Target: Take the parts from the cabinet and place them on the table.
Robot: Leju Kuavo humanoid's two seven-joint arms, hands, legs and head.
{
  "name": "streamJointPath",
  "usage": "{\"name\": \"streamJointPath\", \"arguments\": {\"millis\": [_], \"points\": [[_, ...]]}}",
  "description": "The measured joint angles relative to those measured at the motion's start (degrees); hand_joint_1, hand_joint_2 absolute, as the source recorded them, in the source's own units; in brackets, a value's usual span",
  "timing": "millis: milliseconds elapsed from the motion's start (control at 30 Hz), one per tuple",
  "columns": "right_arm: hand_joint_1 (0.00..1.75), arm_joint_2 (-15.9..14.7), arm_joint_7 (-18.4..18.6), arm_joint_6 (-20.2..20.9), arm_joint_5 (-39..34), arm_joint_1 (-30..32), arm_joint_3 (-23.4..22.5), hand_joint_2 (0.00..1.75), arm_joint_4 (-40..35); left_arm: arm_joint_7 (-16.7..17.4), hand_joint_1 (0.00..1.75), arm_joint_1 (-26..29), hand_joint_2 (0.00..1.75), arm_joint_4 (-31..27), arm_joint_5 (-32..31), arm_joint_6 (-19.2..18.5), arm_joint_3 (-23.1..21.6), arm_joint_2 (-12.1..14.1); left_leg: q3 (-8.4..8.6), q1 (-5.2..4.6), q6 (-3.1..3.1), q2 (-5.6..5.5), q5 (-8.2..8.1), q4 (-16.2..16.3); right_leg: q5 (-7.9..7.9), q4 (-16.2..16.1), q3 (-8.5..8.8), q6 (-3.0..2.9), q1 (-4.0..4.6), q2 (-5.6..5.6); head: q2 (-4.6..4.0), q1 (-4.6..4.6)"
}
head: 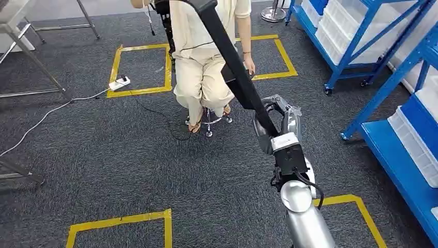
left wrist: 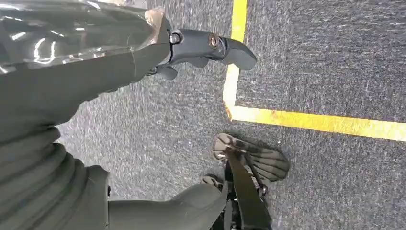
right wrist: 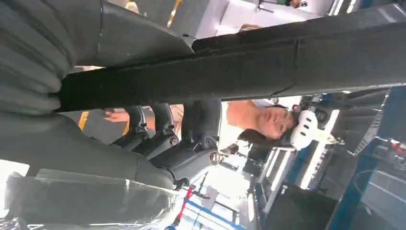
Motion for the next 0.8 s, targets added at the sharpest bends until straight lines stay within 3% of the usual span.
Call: {"name": "streamJointPath", "arguments": {"millis": [33, 67, 100, 167, 200, 233, 267, 367, 400, 433, 467, 533, 567, 600, 633, 667, 700, 733, 767, 800], "points": [[1.75, -0.1, 0.1, -0.2, 0.2, 0.3, 0.0, 1.75, 0.0, 0.0, 0.0, 0.0, 1.75, 0.0, -0.2, -0.1, 0.0, 0.0, -1.84, 0.03, -0.17, 0.22, -1.09, 3.6, -0.09, 0.0, 0.04, -0.12, 0.09, -0.71, 0.02, 0.0], [1.75, -0.2, 0.3, -0.4, 0.5, 0.7, -0.1, 1.75, -0.1, 0.0, 0.0, 0.1, 1.75, 0.0, -0.5, -0.2, -0.1, 0.0, -2.75, 0.11, -0.28, 0.29, -1.16, 5.2, -0.17, 0.0, 0.08, -0.22, 0.14, -1.32, 0.02, -0.02], [1.75, -0.3, 0.6, -0.5, 0.8, 1.2, -0.2, 1.75, -0.2, 0.1, 0.0, 0.1, 1.75, 0.0, -1.0, -0.4, -0.2, 0.0, -2.29, 0.21, -0.31, 0.31, -0.03, 4.1, -0.25, 0.0, 0.17, -0.29, 0.16, -1.96, 0.0, -0.02], [1.75, -0.6, 1.4, -0.5, 1.6, 2.2, -0.5, 1.75, -0.9, 0.3, 0.0, 0.1, 1.75, 0.0, -2.1, -0.5, -1.0, 0.1, 2.3, 0.32, -0.17, 1.29, 4.32, -4.6, -0.54, 0.0, 0.46, -0.2, 0.15, -3.11, 0.0, -0.02], [1.75, -0.9, 1.7, -0.5, 1.9, 2.6, -0.8, 1.75, -1.4, 0.3, 0.0, 0.1, 1.75, 0.0, -2.6, -0.5, -1.3, 0.1, 5.04, 0.32, -0.04, 3.02, 5.93, -9.2, -0.7, 0.1, 0.65, 0.02, 0.17, -3.56, 0.0, -0.04], [1.75, -1.2, 2.0, -0.5, 2.1, 3.1, -1.1, 1.75, -1.9, 0.3, 0.0, -0.1, 1.75, 0.0, -3.1, -0.6, -1.6, 0.1, 6.19, -0.2, -0.15, 4.8, 5.29, -11.3, -0.98, 0.2, 0.66, 0.43, 0.82, -3.95, 0.02, -0.09], [1.75, -2.0, 2.2, -0.5, 2.1, 3.3, -1.8, 1.75, -2.4, 0.0, 0.0, -0.2, 1.75, 0.0, -3.8, -0.9, -1.9, 0.0, 6.07, -0.22, 0.45, 3.56, 5.52, -11.4, -1.16, 0.1, 0.65, 0.78, 1.01, -4.34, 0.02, 0.16], [1.75, -4.2, 1.8, 0.0, 0.7, 4.1, -3.1, 1.75, -2.6, -0.9, 0.0, 0.0, 1.75, 0.0, -4.4, -1.4, -2.8, 0.0, 6.01, -0.76, 1.47, 1.85, 5.46, -11.7, -1.36, -0.2, 1.31, 1.65, 1.16, -6.07, 0.0, 0.39], [1.75, -5.0, 1.3, 0.2, 0.0, 4.4, -3.5, 1.75, -2.6, -1.3, 0.0, 0.1, 1.75, 0.0, -4.4, -1.5, -2.9, -0.2, 6.57, -0.16, 2.17, 1.34, 5.88, -12.2, -1.89, 0.4, 0.83, 2.12, 1.11, -4.93, 0.02, 0.48], [1.75, -5.9, 0.7, 0.5, -0.6, 4.6, -3.9, 1.75, -2.6, -1.6, 0.0, 0.0, 1.75, 0.0, -4.6, -1.5, -3.1, -0.3, 6.63, -0.42, 2.37, 0.79, 5.89, -12.3, -3.05, 2.4, 0.38, 1.95, 0.86, -2.47, 0.0, 0.53], [1.75, -6.5, 0.1, 0.6, -1.1, 4.8, -4.2, 1.75, -2.6, -1.8, 0.0, -0.1, 1.75, 0.0, -4.8, -1.4, -3.2, -0.3, 6.63, -0.38, 2.88, 0.29, 5.94, -12.3, -4.87, 6.1, -1.47, 1.52, 0.7, -0.99, 0.02, 0.59], [1.75, -7.7, -0.3, 0.9, -1.8, 5.0, -4.4, 1.75, -2.2, -2.3, 0.0, -0.4, 1.75, 0.0, -4.9, -1.2, -3.5, -0.3, 6.57, -0.48, 3.12, -1.01, 5.86, -12.2, -8.41, 15.4, -6.33, 1.11, 0.52, 0.02, 0.02, 0.74], [1.75, -7.9, -0.4, 0.9, -2.2, 5.0, -4.4, 1.75, -1.7, -2.5, 0.0, -0.4, 1.75, 0.0, -4.5, -1.2, -3.5, -0.3, 6.58, -0.51, 3.12, -1.72, 5.86, -12.2, -8.97, 18.3, -8.04, 1.28, 0.52, 0.2, 0.02, 0.85], [1.75, -8.2, -0.5, 1.0, -2.5, 4.9, -4.4, 1.75, -1.2, -2.9, 0.0, -0.4, 1.75, 0.0, -3.9, -1.2, -3.4, -0.3, 6.62, -0.56, 3.11, -2.53, 5.86, -12.2, -8.36, 18.4, -8.42, 1.66, 0.51, 0.33, 0.0, 0.83], [1.75, -8.3, -0.6, 1.0, -2.8, 4.6, -4.4, 1.75, -0.6, -3.3, 0.0, -0.4, 1.75, 0.0, -3.5, -1.6, -3.4, -0.3, 6.66, -0.58, 3.11, -3.32, 5.86, -12.2, -6.79, 15.9, -7.44, 2.17, 0.49, 0.41, 0.02, 0.87], [1.75, -8.3, -0.8, 1.0, -3.1, 3.9, -4.3, 1.75, 0.3, -3.7, 0.0, -0.4, 1.75, 0.0, -3.1, -1.9, -3.3, -0.3, 6.79, -0.58, 3.06, -4.19, 5.86, -12.2, -4.11, 10.4, -5.02, 2.83, 0.42, 0.76, 0.02, 0.83], [1.75, -8.3, -0.9, 1.0, -3.3, 2.9, -4.2, 1.75, 1.1, -4.0, 0.0, -0.4, 1.75, 0.0, -3.1, -2.2, -3.3, -0.3, 6.82, -0.58, 2.98, -4.79, 5.85, -12.1, -1.89, 5.1, -2.61, 3.28, 0.21, 1.88, 0.02, 0.87], [1.75, -8.2, -1.1, 0.9, -3.6, 1.8, -4.0, 1.75, 2.1, -4.4, 0.0, -0.5, 1.75, 0.0, -3.1, -2.5, -3.3, -0.3, 6.67, -0.56, 2.88, -5.23, 5.84, -12.0, -0.57, 1.4, -1.08, 3.4, -0.16, 4.12, 0.02, 0.92], [1.75, -8.1, -1.4, 0.9, -4.2, 0.6, -3.8, 1.75, 3.6, -4.5, 0.0, -0.7, 1.75, 0.0, -3.1, -2.6, -3.3, -0.3, 6.46, -0.95, 2.41, -5.96, 5.71, -11.7, -0.29, 0.6, -0.51, 2.7, 0.04, 3.89, 0.0, 0.79], [1.75, -8.2, -1.7, 0.9, -4.7, 0.1, -3.8, 1.75, 4.4, -4.5, 0.0, -0.7, 1.75, 0.0, -3.1, -2.7, -3.3, -0.3, 6.31, -0.82, 2.08, -6.31, 5.91, -11.8, -0.25, 0.7, -0.69, 2.45, 0.2, 3.27, 0.02, 0.66]]}}
